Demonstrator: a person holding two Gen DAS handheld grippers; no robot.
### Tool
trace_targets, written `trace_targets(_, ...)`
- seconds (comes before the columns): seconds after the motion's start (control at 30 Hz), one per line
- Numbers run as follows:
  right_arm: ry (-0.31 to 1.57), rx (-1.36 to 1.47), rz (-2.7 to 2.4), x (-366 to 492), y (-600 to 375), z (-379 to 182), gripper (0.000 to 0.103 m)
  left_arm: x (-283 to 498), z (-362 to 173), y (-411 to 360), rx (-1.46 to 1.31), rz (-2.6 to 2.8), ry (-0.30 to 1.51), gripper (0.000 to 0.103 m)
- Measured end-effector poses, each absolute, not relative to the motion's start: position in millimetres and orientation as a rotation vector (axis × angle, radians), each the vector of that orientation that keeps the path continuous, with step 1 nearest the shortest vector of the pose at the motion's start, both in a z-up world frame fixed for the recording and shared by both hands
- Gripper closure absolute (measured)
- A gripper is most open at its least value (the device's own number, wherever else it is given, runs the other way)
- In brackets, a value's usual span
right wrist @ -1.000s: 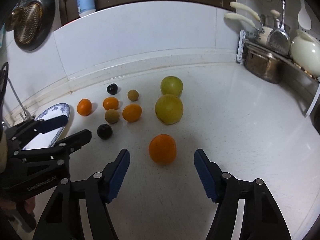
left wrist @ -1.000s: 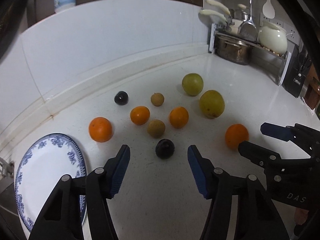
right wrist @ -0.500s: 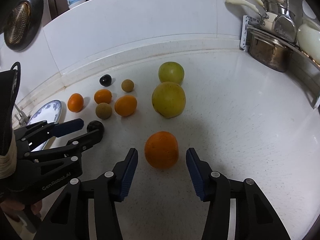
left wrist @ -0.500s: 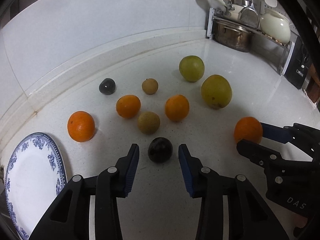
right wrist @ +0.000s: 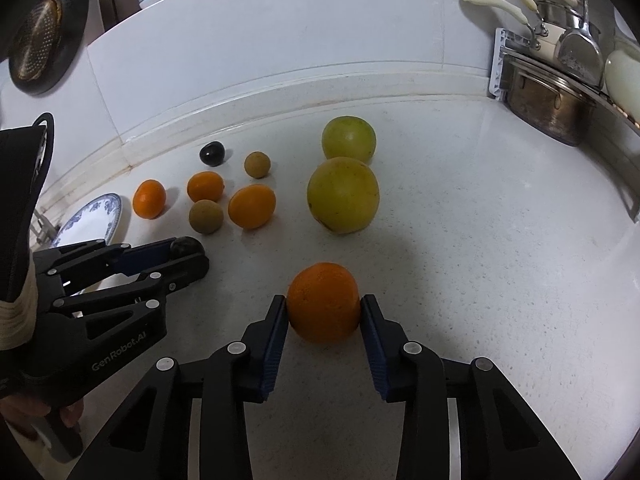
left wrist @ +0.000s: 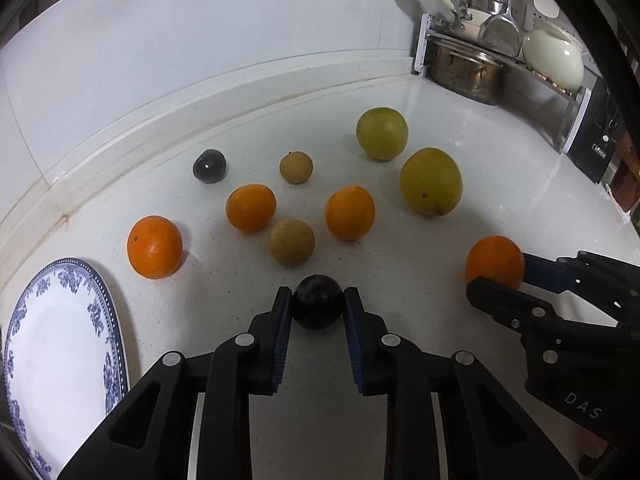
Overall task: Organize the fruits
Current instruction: 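Grasp the dark plum with the left tool while the right tool grasps the large orange, then carry the plum and orange onto the blue-patterned plate and open both tools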
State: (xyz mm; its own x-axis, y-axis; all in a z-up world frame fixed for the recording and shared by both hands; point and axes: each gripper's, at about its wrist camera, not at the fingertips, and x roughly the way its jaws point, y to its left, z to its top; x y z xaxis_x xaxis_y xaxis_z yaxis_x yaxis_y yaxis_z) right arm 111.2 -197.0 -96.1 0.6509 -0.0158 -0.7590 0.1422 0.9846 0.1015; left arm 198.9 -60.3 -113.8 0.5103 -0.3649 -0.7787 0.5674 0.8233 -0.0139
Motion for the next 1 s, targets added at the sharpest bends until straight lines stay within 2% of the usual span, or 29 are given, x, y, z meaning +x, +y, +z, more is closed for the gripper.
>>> trace_targets(1.0, 0.713, 0.046, 0.187, 84, -129, -19, 0.065, 119, -32, 39, 0.049, -0.35, 0.715, 0.077)
